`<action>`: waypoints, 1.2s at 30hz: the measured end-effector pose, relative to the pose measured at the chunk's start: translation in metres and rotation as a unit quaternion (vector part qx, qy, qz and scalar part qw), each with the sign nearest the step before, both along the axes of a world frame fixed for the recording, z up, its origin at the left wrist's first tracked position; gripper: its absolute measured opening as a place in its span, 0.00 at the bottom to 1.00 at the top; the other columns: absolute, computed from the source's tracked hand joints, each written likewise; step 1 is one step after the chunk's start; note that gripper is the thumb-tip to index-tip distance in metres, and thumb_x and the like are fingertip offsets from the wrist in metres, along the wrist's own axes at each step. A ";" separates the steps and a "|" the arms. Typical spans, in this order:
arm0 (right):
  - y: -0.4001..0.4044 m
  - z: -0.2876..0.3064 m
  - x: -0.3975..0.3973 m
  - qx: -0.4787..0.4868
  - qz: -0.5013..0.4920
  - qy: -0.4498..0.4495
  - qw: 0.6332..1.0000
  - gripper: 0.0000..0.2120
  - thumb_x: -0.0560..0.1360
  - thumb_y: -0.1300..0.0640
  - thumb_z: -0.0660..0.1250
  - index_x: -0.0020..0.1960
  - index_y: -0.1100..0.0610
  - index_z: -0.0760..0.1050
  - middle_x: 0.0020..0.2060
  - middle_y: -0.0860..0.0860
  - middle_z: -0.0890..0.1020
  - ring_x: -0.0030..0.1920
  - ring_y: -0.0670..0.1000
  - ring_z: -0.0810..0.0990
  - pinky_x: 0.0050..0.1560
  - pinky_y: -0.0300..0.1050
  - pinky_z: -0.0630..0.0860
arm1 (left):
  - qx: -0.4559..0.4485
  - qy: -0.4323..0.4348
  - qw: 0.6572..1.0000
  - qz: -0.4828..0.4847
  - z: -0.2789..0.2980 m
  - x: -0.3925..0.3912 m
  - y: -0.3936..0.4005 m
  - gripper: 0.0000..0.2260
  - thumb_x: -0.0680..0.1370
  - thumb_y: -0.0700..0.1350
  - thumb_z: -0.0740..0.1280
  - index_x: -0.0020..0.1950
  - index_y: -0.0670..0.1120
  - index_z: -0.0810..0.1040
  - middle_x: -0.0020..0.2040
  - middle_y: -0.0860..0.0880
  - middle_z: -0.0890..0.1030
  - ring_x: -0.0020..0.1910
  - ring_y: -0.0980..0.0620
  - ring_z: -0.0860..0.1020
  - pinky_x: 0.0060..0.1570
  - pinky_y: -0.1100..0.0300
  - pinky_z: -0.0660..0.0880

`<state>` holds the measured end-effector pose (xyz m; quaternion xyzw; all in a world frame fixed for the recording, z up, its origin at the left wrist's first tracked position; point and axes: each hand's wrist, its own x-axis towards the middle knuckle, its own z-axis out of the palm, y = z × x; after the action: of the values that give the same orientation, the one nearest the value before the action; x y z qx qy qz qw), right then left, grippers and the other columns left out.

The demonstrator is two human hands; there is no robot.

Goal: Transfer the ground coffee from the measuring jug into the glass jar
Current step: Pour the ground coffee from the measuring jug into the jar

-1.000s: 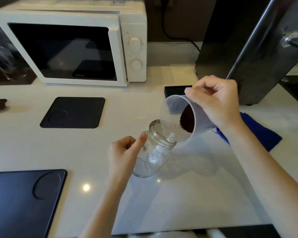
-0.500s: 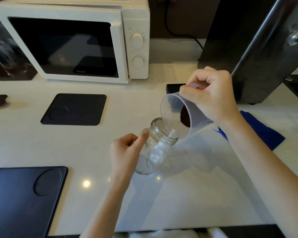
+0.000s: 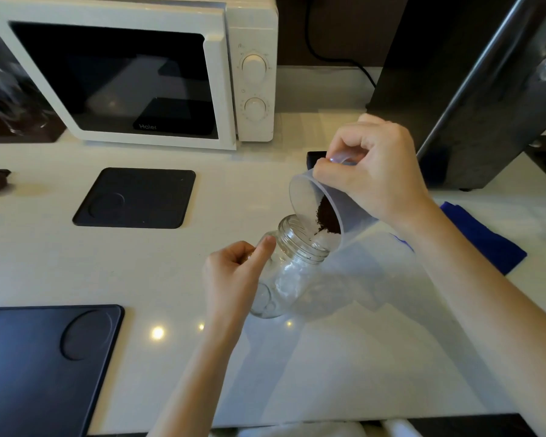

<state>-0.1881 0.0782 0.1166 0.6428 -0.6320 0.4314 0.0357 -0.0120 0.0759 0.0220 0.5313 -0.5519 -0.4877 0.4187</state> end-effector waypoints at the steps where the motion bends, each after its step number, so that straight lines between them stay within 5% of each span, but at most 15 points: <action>1: 0.000 0.000 0.000 -0.004 0.004 0.004 1.000 0.10 0.63 0.55 0.69 0.29 0.62 0.75 0.25 0.58 0.75 0.33 0.56 0.71 0.32 0.36 0.63 | 0.000 -0.001 1.000 0.000 0.000 0.000 0.000 0.24 0.70 0.50 0.72 0.26 0.35 0.67 0.26 0.43 0.63 0.25 0.53 0.60 0.26 0.62 0.57; 5: -0.002 0.001 0.001 -0.018 0.017 0.025 0.999 0.11 0.63 0.53 0.67 0.29 0.61 0.75 0.24 0.55 0.74 0.32 0.55 0.70 0.32 0.43 0.64 | 0.000 -0.001 1.000 -0.002 0.000 -0.001 -0.001 0.24 0.70 0.50 0.72 0.26 0.35 0.66 0.25 0.44 0.62 0.25 0.53 0.58 0.25 0.63 0.56; 10: -0.003 0.003 0.005 -0.030 0.038 0.050 0.998 0.09 0.65 0.52 0.66 0.29 0.54 0.71 0.24 0.43 0.67 0.30 0.45 0.66 0.37 0.33 0.62 | -0.006 0.002 1.000 -0.003 0.000 -0.001 -0.002 0.24 0.70 0.50 0.72 0.28 0.33 0.68 0.26 0.44 0.62 0.25 0.53 0.58 0.26 0.62 0.56; 14: -0.004 0.005 0.009 -0.043 0.032 0.094 0.994 0.11 0.65 0.53 0.66 0.29 0.60 0.74 0.25 0.47 0.70 0.33 0.49 0.68 0.39 0.44 0.62 | -0.006 0.005 1.000 0.002 0.000 -0.003 -0.003 0.24 0.70 0.50 0.72 0.28 0.33 0.67 0.25 0.45 0.61 0.25 0.53 0.58 0.25 0.64 0.56; 20: -0.007 0.007 0.008 -0.034 0.048 0.088 0.994 0.12 0.65 0.52 0.66 0.29 0.60 0.74 0.26 0.47 0.71 0.33 0.49 0.69 0.36 0.43 0.63 | -0.004 0.004 1.000 0.006 -0.002 -0.002 -0.006 0.23 0.70 0.49 0.72 0.24 0.41 0.65 0.20 0.55 0.58 0.23 0.55 0.57 0.24 0.64 0.55; 25: -0.007 0.006 0.008 -0.039 0.052 0.092 0.994 0.11 0.65 0.53 0.66 0.28 0.59 0.74 0.25 0.47 0.70 0.33 0.49 0.68 0.36 0.42 0.62 | -0.008 0.007 1.000 0.004 -0.002 -0.003 -0.007 0.24 0.70 0.50 0.72 0.27 0.34 0.66 0.24 0.47 0.61 0.24 0.54 0.58 0.24 0.64 0.56; 36: -0.010 0.007 0.010 -0.053 0.047 0.135 0.988 0.09 0.63 0.58 0.69 0.28 0.61 0.74 0.23 0.53 0.74 0.31 0.53 0.69 0.36 0.51 0.65 | -0.012 0.000 1.000 0.004 -0.002 -0.004 -0.009 0.24 0.70 0.50 0.72 0.27 0.33 0.67 0.25 0.45 0.62 0.25 0.53 0.59 0.25 0.63 0.56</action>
<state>-0.1776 0.0677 0.1241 0.7217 -0.5666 0.3742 0.1343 -0.0164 0.0673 0.0203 0.5284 -0.5552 -0.4799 0.4270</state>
